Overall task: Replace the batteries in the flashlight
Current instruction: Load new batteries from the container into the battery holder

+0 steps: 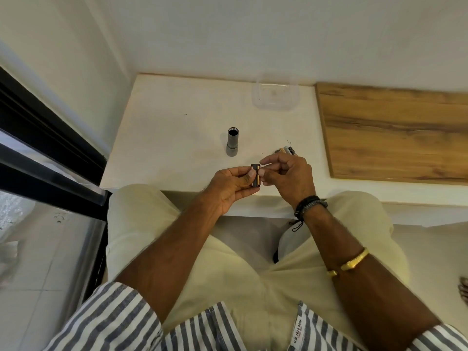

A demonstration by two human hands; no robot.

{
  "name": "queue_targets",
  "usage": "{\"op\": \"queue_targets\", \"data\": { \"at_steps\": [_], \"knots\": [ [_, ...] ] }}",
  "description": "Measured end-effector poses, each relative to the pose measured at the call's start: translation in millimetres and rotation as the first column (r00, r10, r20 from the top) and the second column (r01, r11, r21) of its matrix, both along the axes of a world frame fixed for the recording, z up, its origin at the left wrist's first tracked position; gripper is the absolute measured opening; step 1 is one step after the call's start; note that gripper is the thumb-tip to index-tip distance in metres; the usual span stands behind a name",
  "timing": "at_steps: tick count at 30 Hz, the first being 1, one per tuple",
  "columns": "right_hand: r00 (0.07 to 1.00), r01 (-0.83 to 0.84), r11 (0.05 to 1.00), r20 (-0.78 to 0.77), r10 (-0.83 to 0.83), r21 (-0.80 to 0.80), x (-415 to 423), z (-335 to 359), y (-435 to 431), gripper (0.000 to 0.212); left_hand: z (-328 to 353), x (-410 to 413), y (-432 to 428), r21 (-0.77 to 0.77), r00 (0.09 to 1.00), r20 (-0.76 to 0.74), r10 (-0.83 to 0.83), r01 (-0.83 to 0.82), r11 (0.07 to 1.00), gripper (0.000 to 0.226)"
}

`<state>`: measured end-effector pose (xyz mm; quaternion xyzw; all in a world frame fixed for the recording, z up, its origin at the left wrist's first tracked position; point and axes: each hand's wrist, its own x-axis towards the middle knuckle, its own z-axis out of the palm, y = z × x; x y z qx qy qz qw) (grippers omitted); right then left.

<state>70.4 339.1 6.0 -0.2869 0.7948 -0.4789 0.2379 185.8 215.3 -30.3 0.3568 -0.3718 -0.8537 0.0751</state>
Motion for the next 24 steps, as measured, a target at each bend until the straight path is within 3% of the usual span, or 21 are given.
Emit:
{"op": "queue_targets", "data": {
  "at_steps": [7, 11, 14, 16, 19, 24],
  "knots": [
    [0.967, 0.175, 0.977, 0.210, -0.147, -0.121, -1, -5, -5, 0.014, 6, -7, 2, 0.093, 0.996, -0.057, 0.064, -0.058, 0.994, 0.029],
    [0.939, 0.281, 0.954, 0.237, -0.251, -0.101, -13, -7, -3, 0.011, 7, -8, 3, 0.107, 0.994, -0.073, 0.081, -0.073, 0.992, 0.030],
    [0.921, 0.368, 0.929, 0.152, -0.358, -0.041, -29, -7, 2, 0.015, 4, -7, 1, 0.133, 0.992, -0.068, 0.109, -0.100, 0.986, 0.027],
    [0.904, 0.424, 0.905, -0.060, -0.422, 0.024, -46, -9, 7, 0.018, 3, -7, -1, 0.140, 0.992, -0.065, 0.112, -0.102, 0.985, 0.024],
    [0.843, 0.474, 0.862, -0.374, -0.386, 0.180, -69, -10, 17, 0.018, 2, -7, -1, 0.142, 0.992, -0.062, 0.106, -0.096, 0.985, 0.024],
    [0.877, 0.432, 0.866, -0.340, -0.338, 0.253, -70, -14, 17, 0.016, 1, -7, 0, 0.135, 0.993, -0.065, 0.099, -0.089, 0.987, 0.026]
  ]
}}
